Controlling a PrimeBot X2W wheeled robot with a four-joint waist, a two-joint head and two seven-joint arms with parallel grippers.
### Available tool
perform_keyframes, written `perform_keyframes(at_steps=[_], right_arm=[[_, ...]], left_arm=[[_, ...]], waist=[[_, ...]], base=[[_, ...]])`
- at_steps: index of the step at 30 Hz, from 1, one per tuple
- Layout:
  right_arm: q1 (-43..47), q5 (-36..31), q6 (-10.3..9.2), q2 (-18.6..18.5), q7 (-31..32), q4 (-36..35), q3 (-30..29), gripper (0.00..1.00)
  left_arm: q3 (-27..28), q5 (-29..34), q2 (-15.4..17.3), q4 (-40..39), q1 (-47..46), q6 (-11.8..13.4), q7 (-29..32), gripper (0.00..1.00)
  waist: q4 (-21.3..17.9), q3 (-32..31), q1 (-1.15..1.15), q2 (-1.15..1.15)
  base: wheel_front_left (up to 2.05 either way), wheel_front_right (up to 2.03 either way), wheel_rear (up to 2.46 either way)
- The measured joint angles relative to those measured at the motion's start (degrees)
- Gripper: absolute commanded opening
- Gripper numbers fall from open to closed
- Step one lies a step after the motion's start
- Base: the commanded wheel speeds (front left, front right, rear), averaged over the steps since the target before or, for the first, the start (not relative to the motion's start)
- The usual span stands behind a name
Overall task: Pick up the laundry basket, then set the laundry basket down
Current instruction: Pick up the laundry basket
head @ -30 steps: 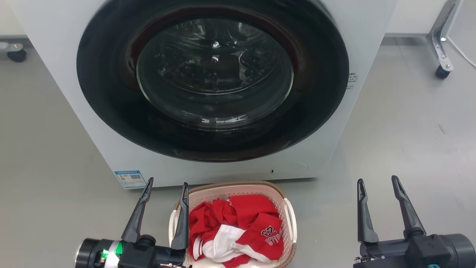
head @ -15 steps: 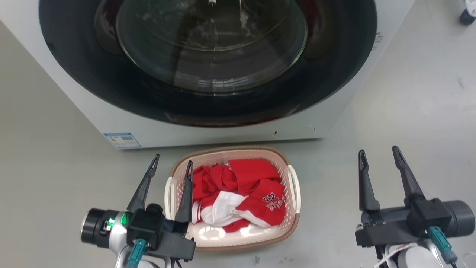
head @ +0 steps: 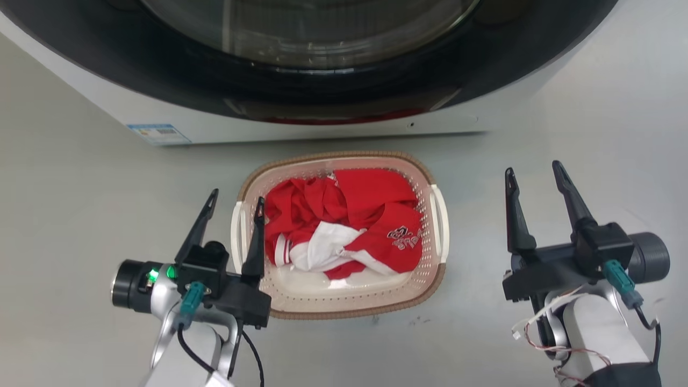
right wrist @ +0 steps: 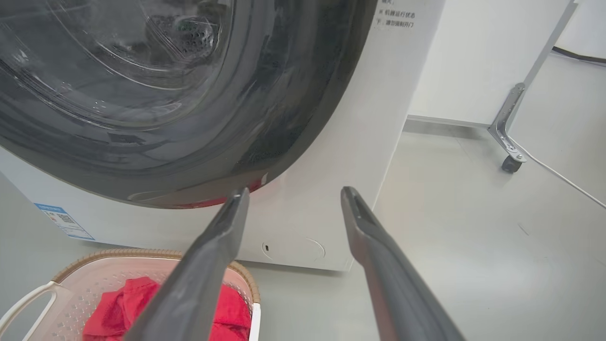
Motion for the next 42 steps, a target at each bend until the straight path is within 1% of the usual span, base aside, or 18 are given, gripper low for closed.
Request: perform_keyframes(at_steps=[2, 7, 9, 14, 21, 27, 31, 34, 38, 42], right_arm=[[-1.85, 0.0, 0.41, 0.01, 0.0, 1.64, 0.22, 1.0], [-6.4, 0.0, 0.52, 0.07, 0.01, 5.03, 0.81, 1.0], [-8.11, 0.0, 0.92, 0.09, 0.0, 6.1, 1.23, 1.0], [-12.23, 0.0, 1.18, 0.22, 0.0, 9.0, 2.36, 1.0], [-17.14, 0.65, 1.18, 0.36, 0.0, 12.73, 3.12, 1.0], [-20.0, 1.52, 1.18, 0.49, 0.0, 15.97, 4.32, 1.0], [-21.06, 1.98, 1.18, 0.51, 0.0, 17.92, 5.01, 1.0], [-21.95, 2.18, 1.18, 0.53, 0.0, 19.03, 6.06, 1.0], [-23.13, 4.85, 1.05, 0.53, 0.0, 19.95, 8.81, 1.0], [-23.32, 6.89, 0.3, 0.53, 0.0, 21.49, 11.26, 1.0]], left_arm=[[0.74, -0.54, -0.1, 1.82, -1.47, 0.01, 0.02, 1.0], [1.63, -2.7, -0.45, 6.11, -5.54, 0.01, 0.26, 1.0], [2.22, -3.41, -0.73, 7.76, -7.1, 0.01, 0.27, 1.0], [2.94, -4.78, -0.98, 10.98, -10.89, 0.03, 0.78, 1.0], [3.22, -6.35, -1.14, 14.72, -16.46, 0.08, 0.78, 1.0], [3.38, -7.09, -1.31, 18.8, -18.92, 0.36, 0.77, 1.0], [3.6, -7.25, -1.33, 21.19, -20.01, 0.59, 0.76, 1.0], [3.75, -8.51, -1.35, 22.72, -20.54, 1.0, 0.67, 1.0], [3.71, -9.9, -1.34, 24.9, -21.51, 1.02, 0.67, 1.0], [2.38, -10.74, -1.42, 26.38, -22.9, 1.03, 0.58, 1.0]], waist=[[0.14, 1.7, 0.0, 0.0], [0.49, 6.0, -0.01, 0.0], [0.63, 7.73, 0.0, 0.0], [0.92, 12.05, -0.01, 0.0], [1.15, 18.07, -0.01, 0.0], [1.16, 22.61, -0.01, 0.0], [1.11, 24.64, -0.01, 0.0], [1.06, 25.54, -0.01, 0.0], [1.0, 26.45, -0.02, 0.0], [1.08, 27.13, -0.01, 0.0]], base=[[0.0, 0.0, 0.0], [0.0, 0.0, 0.0], [0.0, 0.0, 0.0], [0.0, 0.0, 0.0], [0.0, 0.0, 0.0], [0.0, 0.0, 0.0], [0.0, 0.0, 0.0], [0.0, 0.0, 0.0], [0.0, 0.0, 0.0], [0.0, 0.0, 0.0]])
